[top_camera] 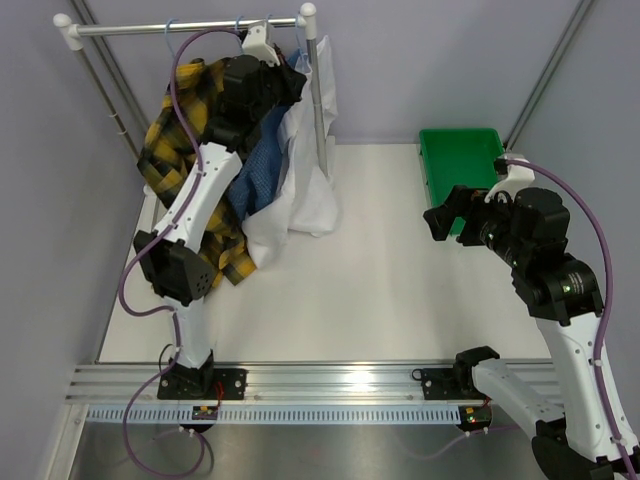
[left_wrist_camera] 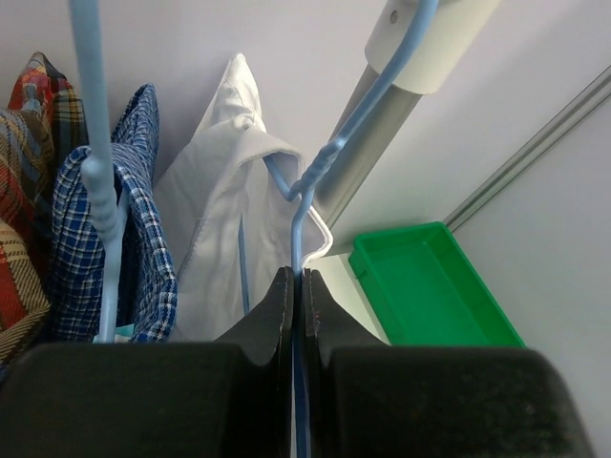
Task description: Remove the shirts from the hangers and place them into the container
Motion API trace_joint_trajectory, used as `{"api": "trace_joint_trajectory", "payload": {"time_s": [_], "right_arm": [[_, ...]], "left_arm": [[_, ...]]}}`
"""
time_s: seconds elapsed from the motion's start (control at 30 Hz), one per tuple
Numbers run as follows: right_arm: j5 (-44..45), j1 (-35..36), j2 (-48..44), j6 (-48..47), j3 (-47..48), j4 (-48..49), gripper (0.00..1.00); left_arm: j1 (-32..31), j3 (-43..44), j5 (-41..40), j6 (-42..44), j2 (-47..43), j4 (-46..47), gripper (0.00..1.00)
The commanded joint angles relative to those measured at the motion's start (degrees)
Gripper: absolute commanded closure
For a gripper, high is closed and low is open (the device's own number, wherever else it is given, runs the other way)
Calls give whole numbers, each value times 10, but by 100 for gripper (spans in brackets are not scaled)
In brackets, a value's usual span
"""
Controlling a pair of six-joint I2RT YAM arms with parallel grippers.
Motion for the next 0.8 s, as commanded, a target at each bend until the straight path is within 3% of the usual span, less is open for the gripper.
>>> {"api": "trace_joint_trajectory", "payload": {"time_s": [0.0, 0.37, 0.77], "right_arm": [[-14, 6, -10, -21, 7, -17, 1], [-16, 6, -15, -29, 1, -11, 1], [-46, 6, 4, -53, 25, 1, 1]], "left_arm": [[-3, -3, 18, 9, -80, 95, 100], [-3, -70, 2, 10, -206, 75, 100], [-3, -325, 37, 40, -426, -29, 100]]}}
